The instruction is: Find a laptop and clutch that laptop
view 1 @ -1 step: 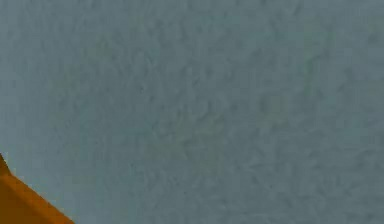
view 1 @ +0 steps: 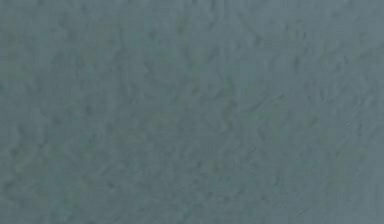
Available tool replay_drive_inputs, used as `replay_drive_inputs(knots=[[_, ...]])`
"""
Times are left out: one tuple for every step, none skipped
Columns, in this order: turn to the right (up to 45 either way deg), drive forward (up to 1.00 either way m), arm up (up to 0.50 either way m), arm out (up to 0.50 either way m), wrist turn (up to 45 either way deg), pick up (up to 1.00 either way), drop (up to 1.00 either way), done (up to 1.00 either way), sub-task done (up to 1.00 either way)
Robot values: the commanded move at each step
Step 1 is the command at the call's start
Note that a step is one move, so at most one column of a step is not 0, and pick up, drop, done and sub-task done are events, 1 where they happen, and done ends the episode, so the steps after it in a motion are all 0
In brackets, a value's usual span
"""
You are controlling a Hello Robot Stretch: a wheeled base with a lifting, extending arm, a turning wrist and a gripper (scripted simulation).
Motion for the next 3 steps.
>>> replay_drive_inputs(knots=[[45.0, 0.00, 0.00, 0.00, 0.0, 0.00, 0.00, 0.00, 0.00], [42.0, 0.00, 0.00, 0.00, 0.0, 0.00, 0.00, 0.00, 0.00], [0.0, 0.15, 0.00, 0.00, 0.0, 0.00, 0.00, 0.00, 0.00]])
